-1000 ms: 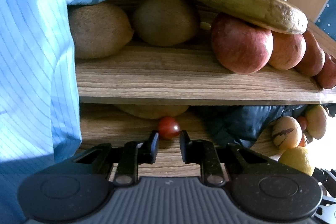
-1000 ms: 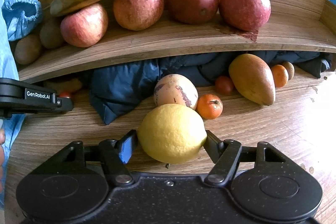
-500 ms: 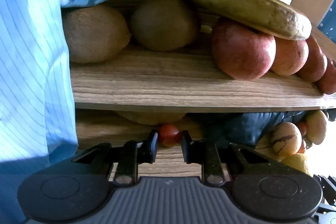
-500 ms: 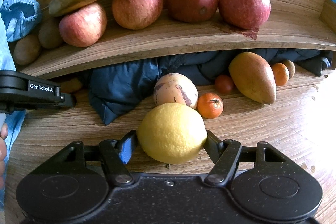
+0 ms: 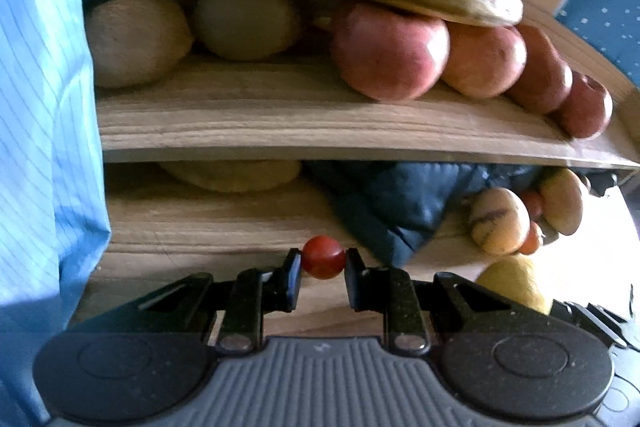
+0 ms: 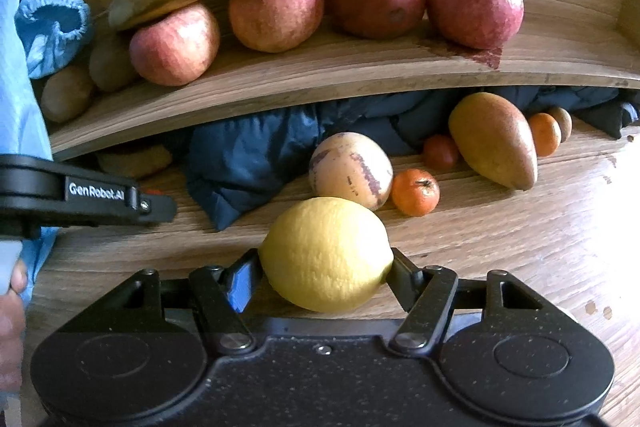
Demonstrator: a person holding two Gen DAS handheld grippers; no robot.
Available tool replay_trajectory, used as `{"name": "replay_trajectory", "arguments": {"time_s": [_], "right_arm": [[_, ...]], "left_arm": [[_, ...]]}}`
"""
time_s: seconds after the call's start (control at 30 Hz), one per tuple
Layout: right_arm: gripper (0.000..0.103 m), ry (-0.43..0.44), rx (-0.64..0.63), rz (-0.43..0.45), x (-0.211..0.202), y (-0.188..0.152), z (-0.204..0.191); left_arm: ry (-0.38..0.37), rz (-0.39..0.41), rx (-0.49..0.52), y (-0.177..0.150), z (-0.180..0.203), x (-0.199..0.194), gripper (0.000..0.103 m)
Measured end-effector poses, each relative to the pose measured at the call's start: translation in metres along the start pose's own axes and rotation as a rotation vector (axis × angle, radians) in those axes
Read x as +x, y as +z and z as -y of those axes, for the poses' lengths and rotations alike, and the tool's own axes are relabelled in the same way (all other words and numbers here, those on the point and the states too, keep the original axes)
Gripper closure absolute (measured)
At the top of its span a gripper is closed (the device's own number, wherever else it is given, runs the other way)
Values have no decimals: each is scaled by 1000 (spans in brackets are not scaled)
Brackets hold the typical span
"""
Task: Organize fruits
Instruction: 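Grasp the cherry tomato with the left tool while the right tool grasps the lemon, then carry the cherry tomato and lemon back and lower both onto the steel tray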
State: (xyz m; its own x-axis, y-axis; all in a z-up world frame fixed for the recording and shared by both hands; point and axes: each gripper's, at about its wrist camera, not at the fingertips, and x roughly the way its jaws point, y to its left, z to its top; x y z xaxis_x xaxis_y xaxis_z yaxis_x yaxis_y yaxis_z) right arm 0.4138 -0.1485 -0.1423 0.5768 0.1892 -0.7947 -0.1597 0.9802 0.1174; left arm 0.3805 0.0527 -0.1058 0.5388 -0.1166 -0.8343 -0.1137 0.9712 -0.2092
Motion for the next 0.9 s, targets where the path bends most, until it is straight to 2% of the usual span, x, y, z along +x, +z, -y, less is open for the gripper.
{"name": "replay_trajectory", "arguments": {"time_s": [0.33, 0.9], "right_arm": [[35, 60, 27, 38, -13, -5, 3], [35, 80, 10, 83, -53, -24, 15]], "left_arm": [[-32, 6, 32, -6, 14, -10, 78], [-41, 11, 33, -37, 35, -36, 78]]}}
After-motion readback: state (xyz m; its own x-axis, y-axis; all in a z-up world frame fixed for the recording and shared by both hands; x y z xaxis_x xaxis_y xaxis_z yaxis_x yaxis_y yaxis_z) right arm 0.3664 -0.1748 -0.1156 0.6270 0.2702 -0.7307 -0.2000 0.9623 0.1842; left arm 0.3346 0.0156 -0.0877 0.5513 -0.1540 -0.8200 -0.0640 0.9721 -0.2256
